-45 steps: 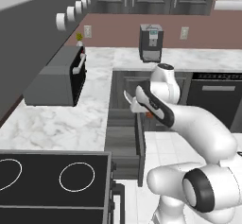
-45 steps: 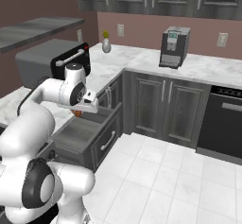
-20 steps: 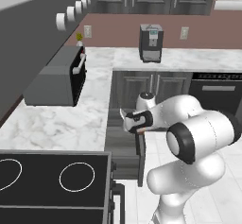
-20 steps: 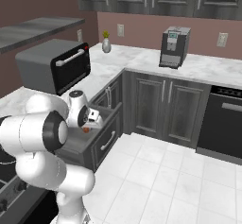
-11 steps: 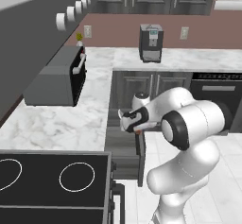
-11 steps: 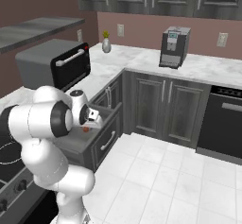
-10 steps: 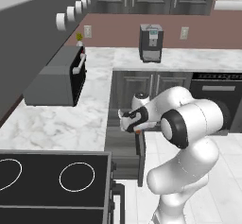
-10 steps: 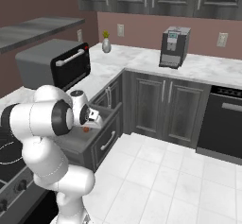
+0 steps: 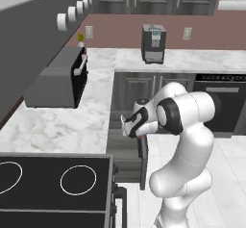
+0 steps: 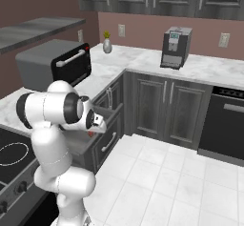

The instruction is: Pick up the metallic utensils from the counter and place them in the open drawer. Make sure not to pick up any wooden utensils.

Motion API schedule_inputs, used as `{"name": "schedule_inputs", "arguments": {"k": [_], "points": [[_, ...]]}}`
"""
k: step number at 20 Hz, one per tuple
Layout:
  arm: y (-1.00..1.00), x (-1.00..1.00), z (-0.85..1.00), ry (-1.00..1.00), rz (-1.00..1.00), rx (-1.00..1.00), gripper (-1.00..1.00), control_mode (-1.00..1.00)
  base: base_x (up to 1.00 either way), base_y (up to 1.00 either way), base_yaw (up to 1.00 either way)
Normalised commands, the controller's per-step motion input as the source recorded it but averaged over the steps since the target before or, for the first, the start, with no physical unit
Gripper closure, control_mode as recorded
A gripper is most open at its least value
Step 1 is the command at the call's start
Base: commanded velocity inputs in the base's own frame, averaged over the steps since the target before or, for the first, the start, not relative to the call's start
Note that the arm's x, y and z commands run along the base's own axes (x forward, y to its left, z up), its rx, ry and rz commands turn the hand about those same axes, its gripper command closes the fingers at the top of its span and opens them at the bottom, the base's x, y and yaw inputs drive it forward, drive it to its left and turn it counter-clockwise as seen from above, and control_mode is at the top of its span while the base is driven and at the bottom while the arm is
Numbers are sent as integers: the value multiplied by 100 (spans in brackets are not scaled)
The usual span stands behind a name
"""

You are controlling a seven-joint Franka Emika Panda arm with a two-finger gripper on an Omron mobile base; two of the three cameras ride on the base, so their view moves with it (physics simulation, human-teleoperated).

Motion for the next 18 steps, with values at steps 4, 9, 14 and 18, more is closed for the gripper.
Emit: {"name": "schedule_inputs", "arguments": {"k": [4, 9, 14, 18], "points": [[-49, 4, -18, 1, 0, 5, 100, -100, 0, 0, 0], [-39, 0, -1, 0, 0, 10, 100, -100, 0, 0, 0], [-3, 0, 2, 0, 0, 8, 100, -100, 0, 0, 0], [-28, 0, -19, 0, 0, 3, 100, -100, 0, 0, 0]]}}
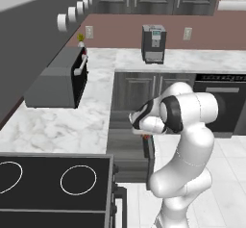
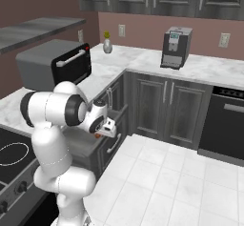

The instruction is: Pick up the metallic utensils from the counter and place them in the open drawer. Make sure not to pick up any wooden utensils.

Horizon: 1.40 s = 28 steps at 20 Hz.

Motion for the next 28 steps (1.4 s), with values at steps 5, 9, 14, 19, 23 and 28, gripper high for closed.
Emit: {"name": "schedule_inputs", "arguments": {"k": [5, 9, 14, 19, 23, 28], "points": [[-58, 0, -6, 0, 0, 0, 100, -100, 0, 0, 0], [-82, 0, 0, 0, 0, 0, 100, -100, 0, 0, 0], [-99, 0, -1, 0, 0, 0, 100, -100, 0, 0, 0], [-89, 0, 0, 0, 0, 0, 100, -100, 0, 0, 0], [-69, -5, 12, 0, 0, 0, 100, -100, 0, 0, 0], [9, -37, 71, -8, 0, 2, 100, -100, 0, 0, 0]]}}
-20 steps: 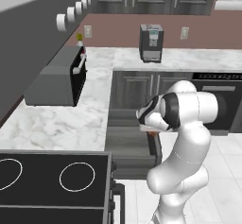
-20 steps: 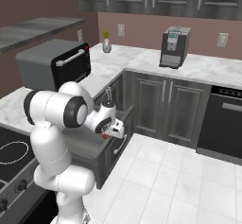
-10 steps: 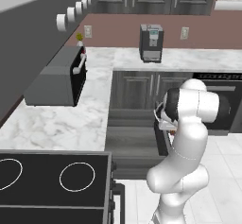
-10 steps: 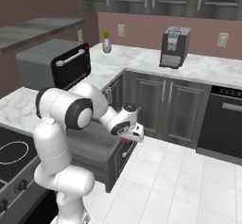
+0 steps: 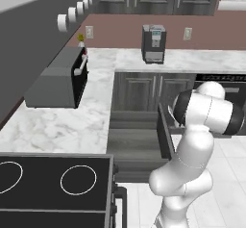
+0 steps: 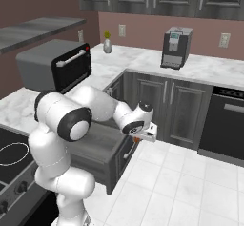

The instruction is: Pick up the metallic utensils from the counter and place them in the open drawer. Make sure not to pick up any wooden utensils.

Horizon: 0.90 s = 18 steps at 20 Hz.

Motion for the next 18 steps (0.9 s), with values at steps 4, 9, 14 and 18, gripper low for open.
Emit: {"name": "schedule_inputs", "arguments": {"k": [4, 9, 14, 18], "points": [[81, -20, 45, -3, 0, 0, 100, -100, 0, 0, 0], [100, 20, 28, 1, 0, -13, 100, -100, 0, 0, 0], [92, 89, -1, 13, 0, -16, 100, -100, 0, 0, 0], [41, 91, -23, 15, 0, -4, 100, -100, 0, 0, 0]]}}
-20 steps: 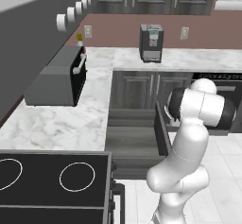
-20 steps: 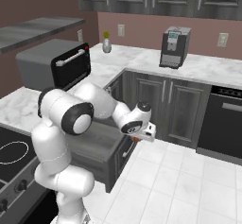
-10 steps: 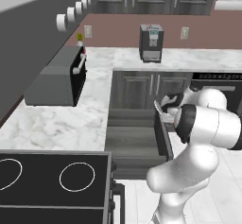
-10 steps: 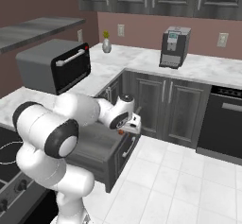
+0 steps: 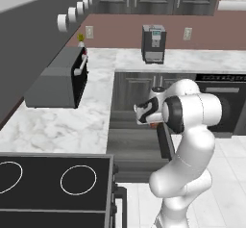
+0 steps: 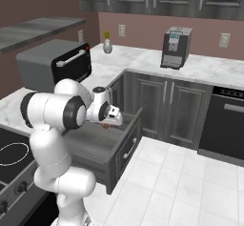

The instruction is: Pick up the metallic utensils from the counter and place them in the open drawer. Make sure not to pick up any wooden utensils.

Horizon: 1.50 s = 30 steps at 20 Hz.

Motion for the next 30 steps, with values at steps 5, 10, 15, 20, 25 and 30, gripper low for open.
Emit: {"name": "schedule_inputs", "arguments": {"k": [5, 10, 15, 20, 25, 30], "points": [[13, 47, -58, 11, 0, 0, 100, -100, 0, 0, 0], [0, 7, -71, 1, 0, 3, 100, -100, 0, 0, 0], [2, 0, -69, 0, 0, 4, 100, -100, 0, 0, 0], [8, 0, -57, -1, 0, 1, 100, -100, 0, 0, 0], [19, 2, -10, 0, 0, 0, 100, -100, 0, 0, 0], [18, 1, 0, 0, 0, 0, -100, -100, 0, 0, 0]]}}
